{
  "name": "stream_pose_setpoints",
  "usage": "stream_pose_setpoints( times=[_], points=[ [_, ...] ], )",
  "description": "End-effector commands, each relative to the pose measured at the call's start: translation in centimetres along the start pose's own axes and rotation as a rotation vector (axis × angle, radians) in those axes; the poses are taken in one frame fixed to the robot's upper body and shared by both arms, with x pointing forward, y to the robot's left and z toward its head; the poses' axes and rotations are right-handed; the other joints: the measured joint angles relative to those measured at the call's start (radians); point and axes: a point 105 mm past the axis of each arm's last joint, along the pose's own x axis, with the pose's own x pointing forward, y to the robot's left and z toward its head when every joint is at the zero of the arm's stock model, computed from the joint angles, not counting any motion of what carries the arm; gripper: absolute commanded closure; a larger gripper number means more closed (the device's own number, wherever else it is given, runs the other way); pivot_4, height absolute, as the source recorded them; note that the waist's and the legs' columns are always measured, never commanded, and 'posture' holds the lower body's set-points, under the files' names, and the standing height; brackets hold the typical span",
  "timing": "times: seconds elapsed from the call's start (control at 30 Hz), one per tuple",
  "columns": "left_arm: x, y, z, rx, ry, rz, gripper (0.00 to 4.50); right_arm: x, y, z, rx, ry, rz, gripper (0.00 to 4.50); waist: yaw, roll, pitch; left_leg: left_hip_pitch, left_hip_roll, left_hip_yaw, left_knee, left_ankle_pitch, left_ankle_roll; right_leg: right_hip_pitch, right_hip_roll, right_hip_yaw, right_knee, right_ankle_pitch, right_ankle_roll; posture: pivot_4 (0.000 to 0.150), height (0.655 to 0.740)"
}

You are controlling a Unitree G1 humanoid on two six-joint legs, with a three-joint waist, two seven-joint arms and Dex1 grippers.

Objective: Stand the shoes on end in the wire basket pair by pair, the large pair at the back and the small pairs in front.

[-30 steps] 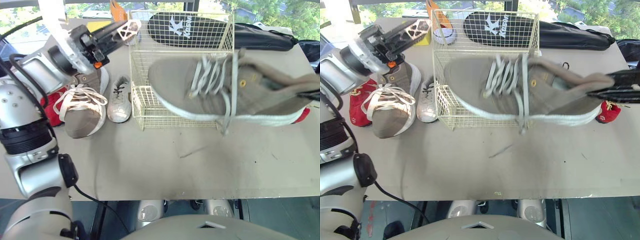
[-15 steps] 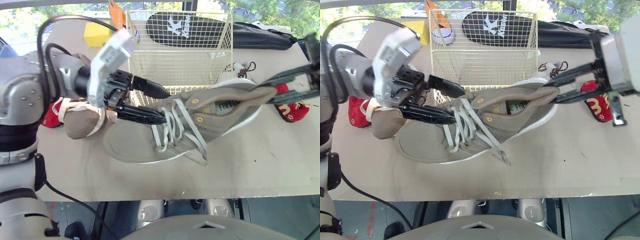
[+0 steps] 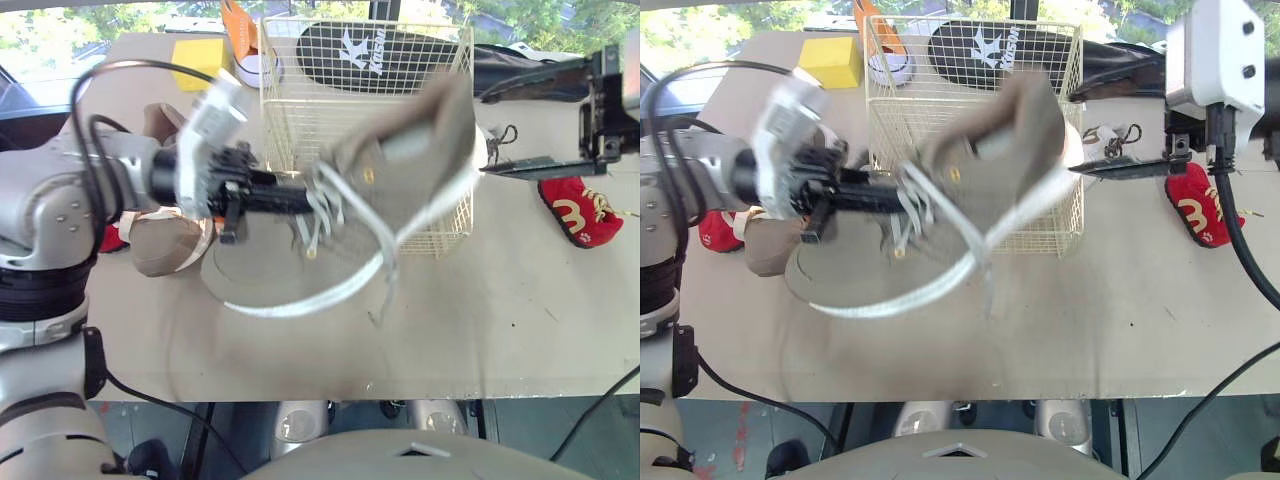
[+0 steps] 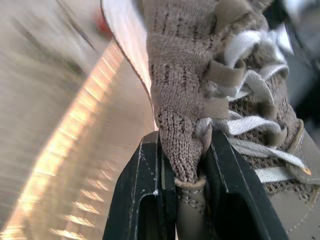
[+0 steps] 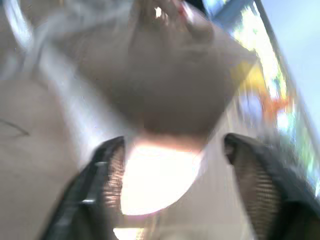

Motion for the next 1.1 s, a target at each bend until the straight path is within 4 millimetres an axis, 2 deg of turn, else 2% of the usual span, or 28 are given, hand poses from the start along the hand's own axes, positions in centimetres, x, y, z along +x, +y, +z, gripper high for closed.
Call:
stream_pose_setpoints(
  times=[0.03, 0.1, 0.17, 0.23, 0.37, 0.47, 0.57, 0.6, 0.67, 0.73, 0.83, 0.87, 0.9, 0.93, 1.0, 1.1],
  points=[
    [-1.9, 0.9, 4.0, 0.162, -0.244, 0.201, 4.12, -2.0, -0.9, 0.4, 0.139, -0.065, -0.204, 0.09, 0.001, 0.001, 0.000, 0.001, 0.000, 0.000, 0.000, 0.000, 0.000, 0.000, 0.000, 0.000, 0.001, 0.000, 0.000, 0.150, 0.7400],
    [-2.2, 1.8, 5.3, 0.227, -0.343, 0.309, 4.12, -1.4, -0.7, 0.3, 0.269, -0.143, -0.269, 0.09, 0.000, 0.000, 0.000, 0.001, 0.000, -0.002, 0.000, 0.000, 0.000, 0.002, 0.000, 0.000, 0.001, 0.000, 0.000, 0.150, 0.7400],
    [-1.9, 2.0, 6.3, 0.305, -0.418, 0.377, 4.12, 0.1, -0.5, 0.8, 0.424, -0.238, -0.292, 0.09, -0.003, 0.000, -0.001, 0.002, 0.000, -0.001, 0.000, 0.001, -0.001, 0.002, 0.001, 0.000, 0.001, 0.000, 0.000, 0.150, 0.7400],
    [-1.1, 1.8, 6.3, 0.394, -0.424, 0.405, 4.12, 2.1, -0.2, 1.7, 0.552, -0.335, -0.276, 0.09, -0.006, -0.001, -0.001, 0.003, 0.001, 0.000, 0.000, 0.001, -0.002, 0.003, 0.001, 0.000, 0.002, 0.001, 0.000, 0.150, 0.7400],
    [0.9, 0.9, 6.0, 0.499, -0.459, 0.393, 4.12, 5.4, -0.6, 3.9, 0.713, -0.473, -0.256, 0.09, -0.002, 0.001, 0.000, 0.004, 0.001, 0.002, -0.001, 0.001, -0.002, 0.002, 0.001, 0.001, 0.003, 0.001, 0.000, 0.150, 0.7400],
    [2.3, -0.2, 6.1, 0.544, -0.489, 0.340, 4.12, 6.7, -1.1, 5.0, 0.793, -0.517, -0.249, 0.09, 0.002, 0.000, -0.001, 0.002, 0.000, 0.001, -0.001, 0.001, -0.002, 0.001, 0.001, -0.001, 0.002, 0.001, 0.000, 0.150, 0.7400],
    [3.1, -0.8, 6.2, 0.576, -0.494, 0.303, 4.12, 7.2, -1.1, 6.0, 0.844, -0.558, -0.203, 0.09, 0.002, 0.000, -0.001, -0.001, -0.002, 0.001, -0.001, 0.001, -0.001, 0.001, 0.001, -0.003, 0.001, 0.002, 0.000, 0.150, 0.7400],
    [3.4, -0.9, 6.1, 0.581, -0.489, 0.290, 4.12, 7.2, -1.1, 6.2, 0.845, -0.558, -0.200, 0.49, 0.002, 0.000, -0.001, -0.001, -0.002, 0.001, -0.001, 0.001, -0.001, 0.001, 0.000, -0.003, 0.001, 0.002, 0.001, 0.150, 0.7400],
    [3.6, -1.0, 6.0, 0.582, -0.485, 0.282, 4.12, 7.1, -1.1, 6.4, 0.828, -0.538, -0.192, 0.91, 0.000, 0.000, -0.001, -0.001, -0.003, 0.001, -0.001, 0.001, -0.001, 0.001, 0.001, -0.003, 0.001, 0.002, 0.001, 0.150, 0.7400],
    [3.7, -0.8, 5.7, 0.569, -0.471, 0.281, 4.12, 6.9, -1.0, 6.4, 0.812, -0.526, -0.183, 1.96, -0.001, 0.000, -0.001, -0.001, -0.003, 0.000, -0.001, 0.001, -0.001, 0.001, 0.001, -0.003, 0.000, 0.002, 0.001, 0.150, 0.7400],
    [3.1, -0.7, 5.3, 0.444, -0.486, 0.249, 4.12, 6.6, -0.9, 6.3, 0.772, -0.496, -0.179, 2.87, -0.003, 0.000, -0.001, 0.000, -0.002, -0.001, -0.002, 0.001, -0.001, 0.001, 0.001, -0.003, 0.000, 0.002, 0.001, 0.150, 0.7400],
    [2.9, -0.7, 5.1, 0.361, -0.493, 0.229, 3.62, 6.5, -0.9, 6.3, 0.755, -0.487, -0.182, 3.13, -0.003, 0.000, -0.001, 0.000, -0.001, -0.001, -0.001, 0.001, -0.001, 0.001, 0.001, -0.003, 0.001, 0.002, 0.001, 0.150, 0.7400],
    [2.8, -0.7, 5.0, 0.308, -0.494, 0.215, 3.12, 6.4, -0.9, 6.2, 0.745, -0.483, -0.184, 3.19, -0.003, 0.000, -0.001, 0.000, -0.001, -0.002, -0.001, 0.001, -0.001, 0.001, 0.001, -0.003, 0.001, 0.002, 0.001, 0.150, 0.7400],
    [2.5, -1.1, 4.2, 0.227, -0.458, 0.174, 2.88, 6.0, -1.2, 6.1, 0.723, -0.476, -0.199, 3.22, -0.004, 0.000, -0.001, 0.000, 0.000, -0.002, -0.001, 0.001, -0.001, 0.001, 0.001, -0.003, 0.001, 0.002, 0.001, 0.150, 0.7400],
    [1.8, -2.0, 2.5, 0.097, -0.376, 0.111, 1.89, 4.8, -2.2, 6.0, 0.641, -0.464, -0.246, 3.22, -0.010, 0.000, -0.001, 0.000, 0.000, -0.002, -0.001, 0.001, -0.001, 0.001, 0.001, -0.002, 0.000, 0.002, 0.002, 0.150, 0.7400],
    [0.1, -2.8, 0.7, 0.072, -0.280, 0.136, 0.52, 2.6, -4.3, 6.2, 0.519, -0.469, -0.304, 3.22, -0.013, 0.001, -0.001, 0.000, 0.000, -0.003, -0.002, 0.000, 0.000, 0.001, 0.001, -0.002, 0.000, 0.002, 0.002, 0.150, 0.7400]
  ],
)
